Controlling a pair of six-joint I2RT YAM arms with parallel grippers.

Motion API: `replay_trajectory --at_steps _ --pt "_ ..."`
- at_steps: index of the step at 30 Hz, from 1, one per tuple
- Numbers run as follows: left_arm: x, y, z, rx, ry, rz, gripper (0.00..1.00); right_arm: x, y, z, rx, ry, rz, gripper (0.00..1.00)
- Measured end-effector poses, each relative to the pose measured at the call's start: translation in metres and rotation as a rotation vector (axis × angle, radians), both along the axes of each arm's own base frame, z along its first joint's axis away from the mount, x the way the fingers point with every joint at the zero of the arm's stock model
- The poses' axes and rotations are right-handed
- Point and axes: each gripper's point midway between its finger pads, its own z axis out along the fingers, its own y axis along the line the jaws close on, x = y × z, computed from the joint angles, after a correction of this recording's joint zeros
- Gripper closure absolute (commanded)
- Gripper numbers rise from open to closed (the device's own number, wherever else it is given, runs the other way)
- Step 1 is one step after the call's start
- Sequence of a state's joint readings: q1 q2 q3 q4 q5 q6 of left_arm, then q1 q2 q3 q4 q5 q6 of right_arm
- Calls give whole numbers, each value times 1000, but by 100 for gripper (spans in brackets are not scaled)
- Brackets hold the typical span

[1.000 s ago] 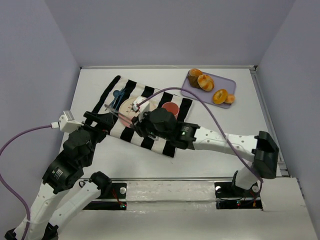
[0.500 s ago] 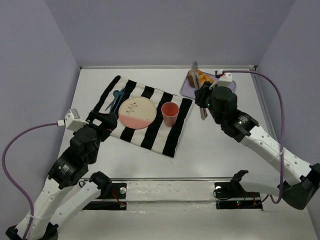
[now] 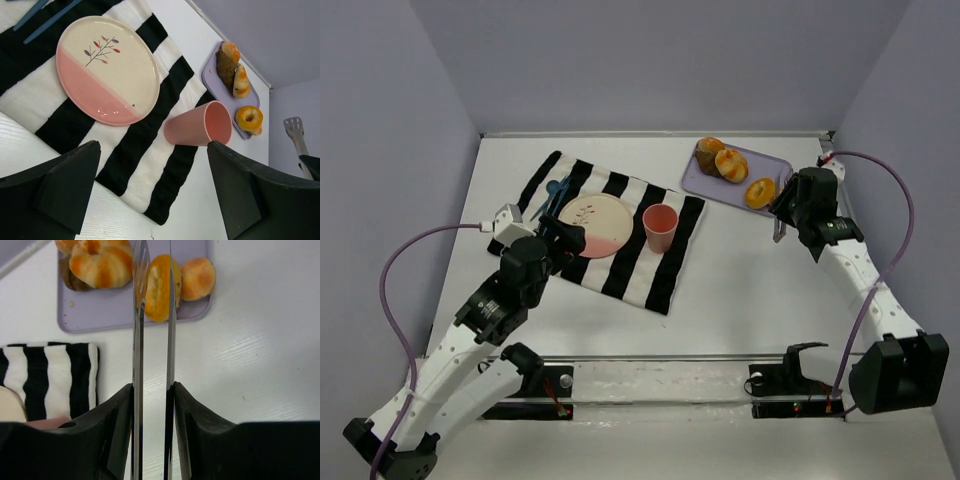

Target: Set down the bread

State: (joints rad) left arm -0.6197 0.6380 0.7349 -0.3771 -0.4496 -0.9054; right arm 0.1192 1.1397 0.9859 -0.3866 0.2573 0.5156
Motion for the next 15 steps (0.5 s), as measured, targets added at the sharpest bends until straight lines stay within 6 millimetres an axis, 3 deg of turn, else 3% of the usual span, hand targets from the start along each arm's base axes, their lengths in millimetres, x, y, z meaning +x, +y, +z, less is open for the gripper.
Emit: replay_trajectory --at_steps 5,8,15 --pt "4 -7 -7 11 12 -22 1 9 6 -48 19 149 58 46" --pt "5 -8 -8 15 12 -27 1 10 8 -63 25 201 75 46" --pt "6 -8 -8 19 5 -29 1 14 5 -57 23 192 79 47"
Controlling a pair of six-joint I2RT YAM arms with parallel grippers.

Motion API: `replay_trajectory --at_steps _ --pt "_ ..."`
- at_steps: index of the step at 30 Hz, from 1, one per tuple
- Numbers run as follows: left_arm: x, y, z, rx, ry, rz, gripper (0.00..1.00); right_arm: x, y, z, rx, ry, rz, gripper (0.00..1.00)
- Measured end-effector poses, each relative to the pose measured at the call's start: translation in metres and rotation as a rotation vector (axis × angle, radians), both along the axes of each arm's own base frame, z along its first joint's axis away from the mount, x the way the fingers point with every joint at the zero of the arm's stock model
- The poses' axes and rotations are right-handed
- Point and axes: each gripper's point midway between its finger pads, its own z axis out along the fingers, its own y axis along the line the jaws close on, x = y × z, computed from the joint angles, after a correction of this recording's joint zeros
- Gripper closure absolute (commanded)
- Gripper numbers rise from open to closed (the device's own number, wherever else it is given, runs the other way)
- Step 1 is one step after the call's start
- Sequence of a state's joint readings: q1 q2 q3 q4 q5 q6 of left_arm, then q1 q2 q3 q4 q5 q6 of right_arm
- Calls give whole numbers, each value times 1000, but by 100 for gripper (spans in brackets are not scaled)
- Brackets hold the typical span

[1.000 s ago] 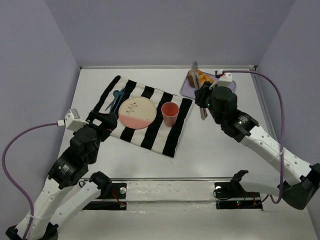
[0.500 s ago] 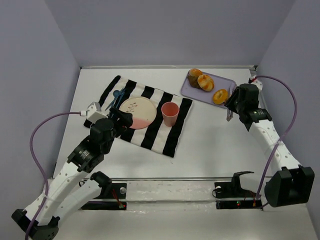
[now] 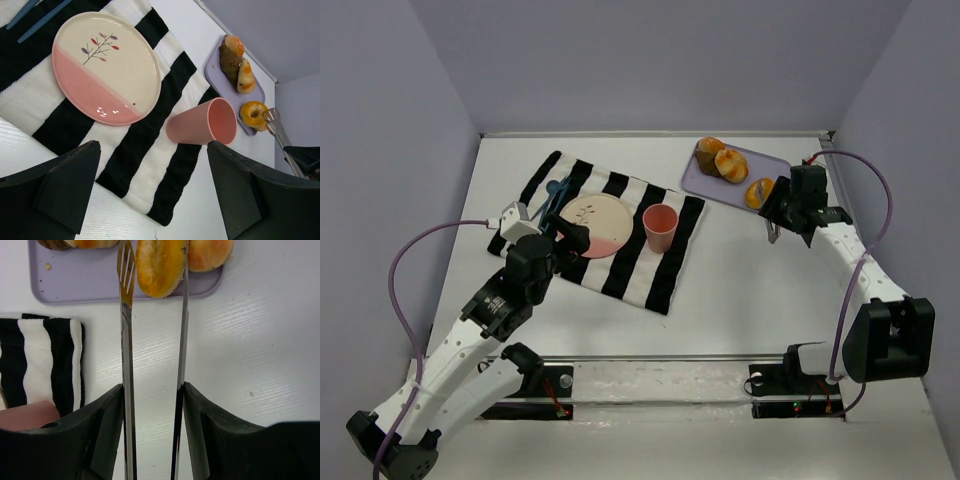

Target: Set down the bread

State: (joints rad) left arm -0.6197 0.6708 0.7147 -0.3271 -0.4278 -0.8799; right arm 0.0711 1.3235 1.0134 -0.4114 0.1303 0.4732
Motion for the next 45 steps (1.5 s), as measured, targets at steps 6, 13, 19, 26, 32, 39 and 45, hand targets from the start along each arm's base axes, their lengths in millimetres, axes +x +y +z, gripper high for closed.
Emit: replay_trajectory --at_steps 6,13,19,26,32,39,45 --pt "0 0 0 4 -2 -2 1 1 -2 -1 -4 5 -1 47" --pt "0 1 1 6 -4 1 1 11 -1 -13 -3 41 2 50" --pt "0 2 3 4 -12 6 1 13 -2 -27 -1 83 -1 65" --pt "0 4 3 5 -14 13 1 16 -2 -25 1 77 -4 86" --pt "-1 5 6 -1 -24 14 1 11 -3 5 0 3 1 93" --pt "-2 5 7 -4 -27 15 1 -3 32 100 100 -245 193 93" --pt "-3 7 6 -2 -24 18 1 -40 128 156 216 -388 588 93"
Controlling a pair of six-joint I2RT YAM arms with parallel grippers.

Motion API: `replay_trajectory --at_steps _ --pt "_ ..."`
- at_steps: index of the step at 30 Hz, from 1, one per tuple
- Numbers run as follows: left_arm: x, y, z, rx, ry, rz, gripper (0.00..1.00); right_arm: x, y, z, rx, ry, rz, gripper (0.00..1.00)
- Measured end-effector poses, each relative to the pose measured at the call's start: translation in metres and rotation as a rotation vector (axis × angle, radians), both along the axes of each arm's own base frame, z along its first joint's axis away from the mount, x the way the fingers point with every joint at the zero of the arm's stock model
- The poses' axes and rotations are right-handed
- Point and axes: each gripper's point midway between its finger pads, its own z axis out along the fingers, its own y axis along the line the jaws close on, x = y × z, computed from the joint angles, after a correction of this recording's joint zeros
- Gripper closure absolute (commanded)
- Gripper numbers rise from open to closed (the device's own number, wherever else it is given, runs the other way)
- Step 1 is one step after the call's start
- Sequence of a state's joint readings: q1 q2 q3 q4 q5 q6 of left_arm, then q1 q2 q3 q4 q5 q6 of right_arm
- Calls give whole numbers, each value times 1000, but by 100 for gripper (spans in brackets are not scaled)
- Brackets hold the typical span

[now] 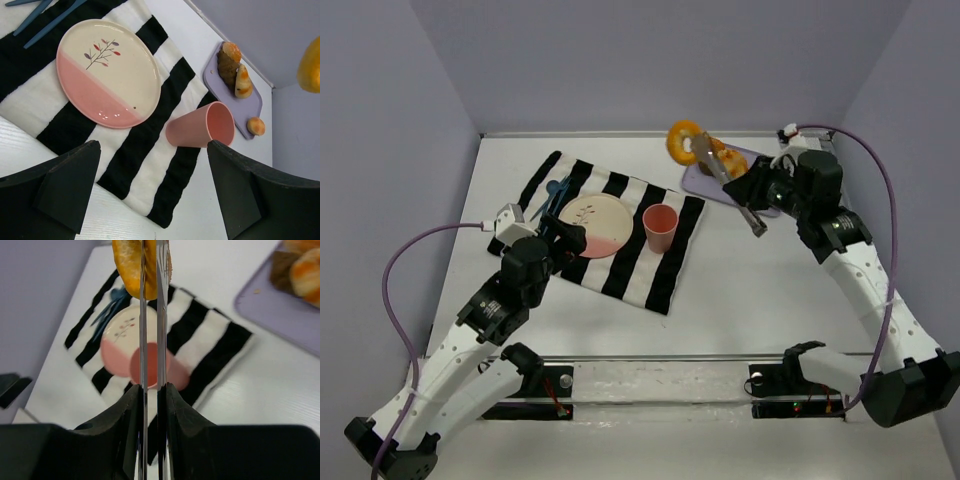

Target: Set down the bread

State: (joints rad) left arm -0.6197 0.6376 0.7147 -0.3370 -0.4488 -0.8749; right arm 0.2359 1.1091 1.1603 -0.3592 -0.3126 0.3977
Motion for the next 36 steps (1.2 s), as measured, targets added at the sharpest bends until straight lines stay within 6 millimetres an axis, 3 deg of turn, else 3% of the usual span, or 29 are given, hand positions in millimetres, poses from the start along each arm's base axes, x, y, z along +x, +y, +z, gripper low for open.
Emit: replay_trajectory --at_steps 4,5,8,13,16,23,26,31,36 --pt "-2 1 -1 -3 6 2 1 -25 73 -2 6 -1 253 93" --pt "-2 1 -2 -4 10 3 1 -32 96 -8 0 12 328 93" --pt "-5 3 -2 -11 12 6 1 -44 139 -29 -26 62 450 93" --pt "-11 7 2 -29 2 10 1 -40 205 -63 -83 131 584 93" --pt "-15 11 4 -36 -2 15 1 -26 230 -81 -101 163 608 92" --pt "-22 20 4 -39 -5 38 1 8 252 -147 -187 297 563 84" --pt "-23 22 2 -31 3 45 1 12 251 -166 -223 344 538 70" --pt "-25 25 2 -29 -1 53 1 13 246 -173 -250 379 508 53" --pt "-25 26 2 -28 -1 55 1 20 243 -166 -265 365 476 51"
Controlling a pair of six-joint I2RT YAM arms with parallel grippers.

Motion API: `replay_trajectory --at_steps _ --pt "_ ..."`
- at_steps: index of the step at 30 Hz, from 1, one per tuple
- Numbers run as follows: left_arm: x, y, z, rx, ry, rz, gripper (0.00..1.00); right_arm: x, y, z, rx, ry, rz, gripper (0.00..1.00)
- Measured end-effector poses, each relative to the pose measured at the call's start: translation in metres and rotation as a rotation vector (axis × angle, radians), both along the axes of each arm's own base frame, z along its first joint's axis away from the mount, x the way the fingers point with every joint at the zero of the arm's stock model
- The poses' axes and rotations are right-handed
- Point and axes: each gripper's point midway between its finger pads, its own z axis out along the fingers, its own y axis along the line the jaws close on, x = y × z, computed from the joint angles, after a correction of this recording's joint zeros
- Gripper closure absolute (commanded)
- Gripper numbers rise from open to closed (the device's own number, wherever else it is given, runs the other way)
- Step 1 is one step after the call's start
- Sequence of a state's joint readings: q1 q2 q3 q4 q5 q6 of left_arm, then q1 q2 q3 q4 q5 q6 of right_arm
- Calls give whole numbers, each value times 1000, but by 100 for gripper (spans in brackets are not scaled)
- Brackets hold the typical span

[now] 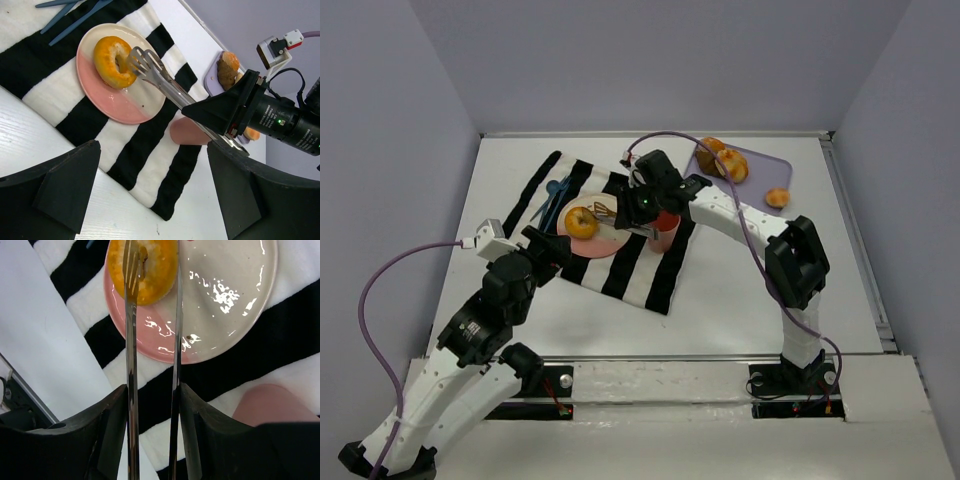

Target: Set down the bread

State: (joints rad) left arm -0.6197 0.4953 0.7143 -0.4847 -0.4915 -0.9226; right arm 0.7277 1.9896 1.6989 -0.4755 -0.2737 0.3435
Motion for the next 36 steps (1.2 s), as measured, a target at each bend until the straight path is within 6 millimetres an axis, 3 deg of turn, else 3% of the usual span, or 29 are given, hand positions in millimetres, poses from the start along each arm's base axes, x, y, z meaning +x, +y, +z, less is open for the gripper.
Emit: replay_trajectory --at_steps 8,14,17,19,21,22,23,24,26,28,31,34,36 --pt "0 0 0 0 0 0 1 15 -4 22 -20 -62 -48 50" --pt "0 0 0 0 0 0 1 36 -16 65 -24 -180 -150 53" --pt "0 0 0 0 1 0 1 46 -44 97 -31 -258 -253 54" --pt "0 0 0 0 1 0 1 47 -80 119 -35 -301 -345 54" --pt "0 0 0 0 1 0 1 50 -130 138 -32 -335 -461 55" --pt "0 0 0 0 1 0 1 53 -180 149 -40 -358 -572 55" --pt "0 0 0 0 1 0 1 53 -207 154 -44 -369 -636 55" --pt "0 0 -1 1 1 -1 1 53 -247 159 -56 -385 -730 55" --pt "0 0 -1 1 2 -2 1 47 -312 155 -104 -395 -894 55" --pt "0 0 -1 1 1 -3 1 40 -354 146 -140 -381 -997 55" --pt "0 -1 -1 0 2 -6 1 31 -399 112 -212 -303 -1097 55" --pt "0 -2 -4 2 6 -9 1 29 -423 70 -271 -186 -1133 52" --pt "1 -2 -6 5 9 -11 1 29 -429 52 -294 -129 -1135 49"
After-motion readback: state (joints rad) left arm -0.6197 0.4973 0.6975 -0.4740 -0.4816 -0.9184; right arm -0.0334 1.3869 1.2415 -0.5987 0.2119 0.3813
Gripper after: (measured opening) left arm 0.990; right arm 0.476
